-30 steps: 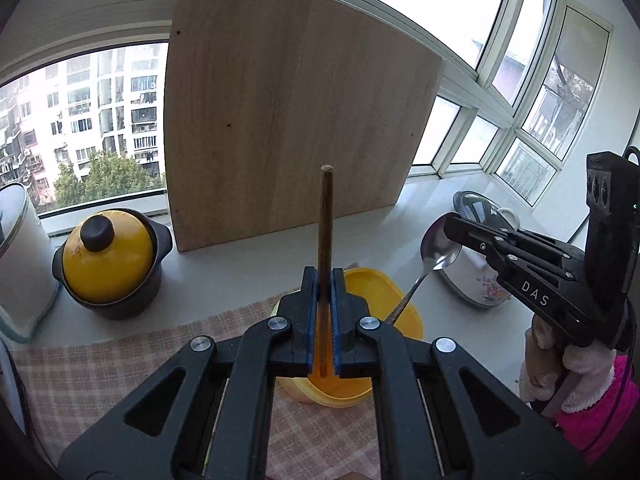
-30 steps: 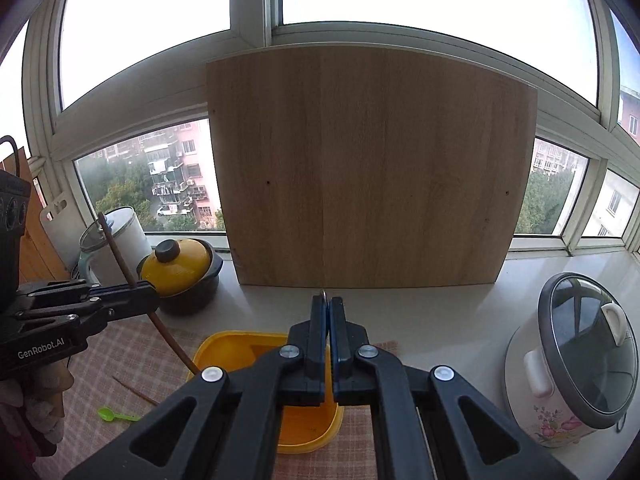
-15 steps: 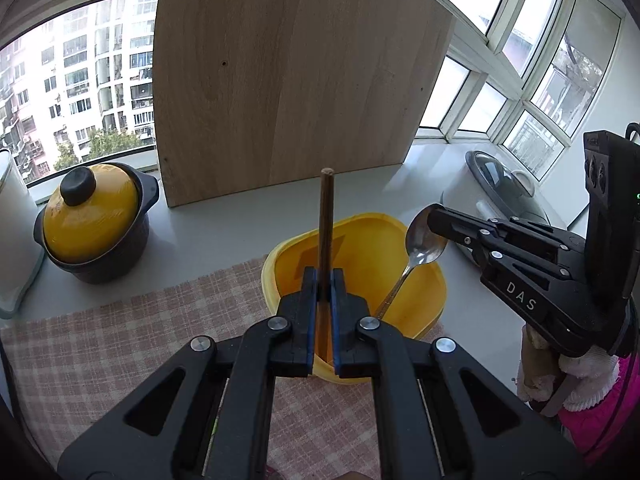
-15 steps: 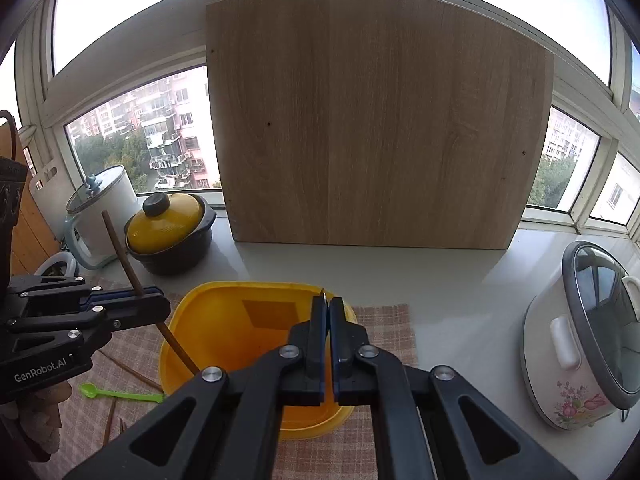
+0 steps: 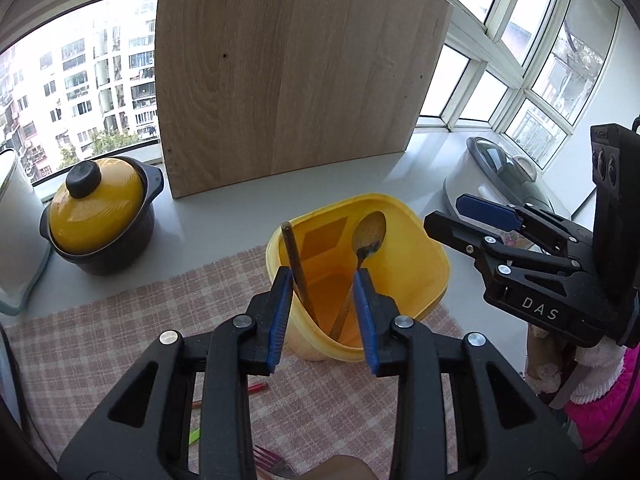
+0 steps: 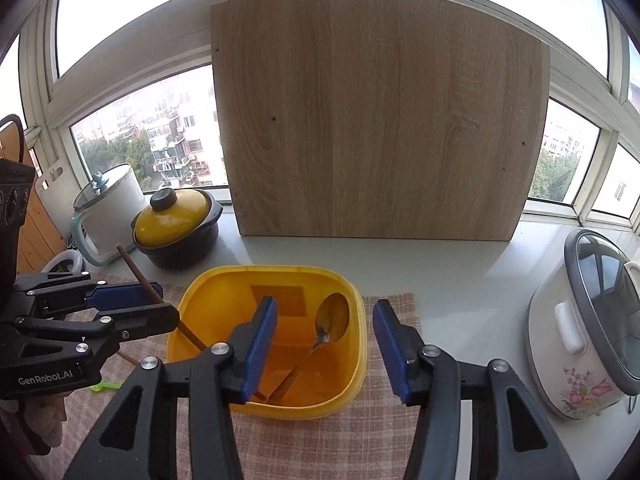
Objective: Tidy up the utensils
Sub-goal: 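Open both tools to drop the chopstick and spoon into the container, then move the left tool to another wooden chopstick while the right tool moves to the steel fork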
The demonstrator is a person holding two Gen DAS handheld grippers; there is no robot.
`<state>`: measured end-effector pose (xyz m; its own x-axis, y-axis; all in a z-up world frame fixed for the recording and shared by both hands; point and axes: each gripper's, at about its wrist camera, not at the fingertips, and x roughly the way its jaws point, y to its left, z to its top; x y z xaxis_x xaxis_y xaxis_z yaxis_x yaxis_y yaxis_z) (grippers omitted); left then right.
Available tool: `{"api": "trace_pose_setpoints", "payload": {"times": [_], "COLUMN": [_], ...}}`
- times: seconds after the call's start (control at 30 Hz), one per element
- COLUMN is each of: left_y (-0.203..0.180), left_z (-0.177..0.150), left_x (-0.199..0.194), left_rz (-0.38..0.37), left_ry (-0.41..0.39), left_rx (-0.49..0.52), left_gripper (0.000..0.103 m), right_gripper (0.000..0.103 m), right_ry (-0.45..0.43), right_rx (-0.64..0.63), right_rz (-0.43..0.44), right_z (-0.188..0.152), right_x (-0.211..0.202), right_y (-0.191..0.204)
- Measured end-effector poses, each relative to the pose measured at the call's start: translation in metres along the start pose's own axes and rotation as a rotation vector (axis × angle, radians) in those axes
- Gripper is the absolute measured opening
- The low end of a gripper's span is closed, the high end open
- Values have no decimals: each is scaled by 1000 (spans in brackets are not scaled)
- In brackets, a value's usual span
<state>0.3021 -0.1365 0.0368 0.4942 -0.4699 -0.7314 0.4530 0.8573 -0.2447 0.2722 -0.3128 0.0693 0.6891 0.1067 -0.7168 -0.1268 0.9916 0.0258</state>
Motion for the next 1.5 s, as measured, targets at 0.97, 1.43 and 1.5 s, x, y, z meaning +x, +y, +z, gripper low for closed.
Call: {"api": "trace_pose_setpoints", "payload": {"times": [0.97, 1.43, 1.5], "left_y": [109, 98, 97], "left_z": [-189, -226, -225], "left_x": [-59, -20, -19], "left_rz": [198, 230, 242], "left_ry": [225, 294, 293], "left_rx": [-183, -218, -214], "left_gripper": [31, 22, 22], "right_gripper": [85, 52, 52], "right_ry": [135, 418, 429], "right_rx": [-287, -405, -433], "right_rz": [298, 426, 419], "right_z": [-101, -146, -149], "right_x": [-24, 66, 72], "right_y": [99, 157, 164]}}
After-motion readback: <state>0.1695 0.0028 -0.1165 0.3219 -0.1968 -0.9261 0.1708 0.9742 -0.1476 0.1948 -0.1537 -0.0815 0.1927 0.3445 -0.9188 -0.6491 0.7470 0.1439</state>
